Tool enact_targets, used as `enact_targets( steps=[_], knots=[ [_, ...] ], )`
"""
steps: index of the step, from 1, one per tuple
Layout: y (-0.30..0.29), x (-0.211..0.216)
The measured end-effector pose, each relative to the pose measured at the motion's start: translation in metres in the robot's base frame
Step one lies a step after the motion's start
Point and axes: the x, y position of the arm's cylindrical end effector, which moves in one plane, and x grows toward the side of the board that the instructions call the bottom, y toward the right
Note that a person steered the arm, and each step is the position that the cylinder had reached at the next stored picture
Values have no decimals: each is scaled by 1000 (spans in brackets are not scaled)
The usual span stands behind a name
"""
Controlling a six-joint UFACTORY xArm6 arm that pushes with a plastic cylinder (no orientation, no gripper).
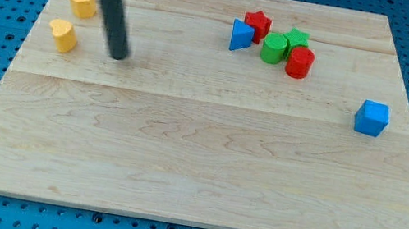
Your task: Slide the red circle towards the center left of the board
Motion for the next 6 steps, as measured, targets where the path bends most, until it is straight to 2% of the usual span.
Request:
enact_targets(
  steps=[2, 3, 4, 6],
  knots=[
    [246, -2],
    [316, -23],
    [299, -55],
    [134, 1]
  ],
)
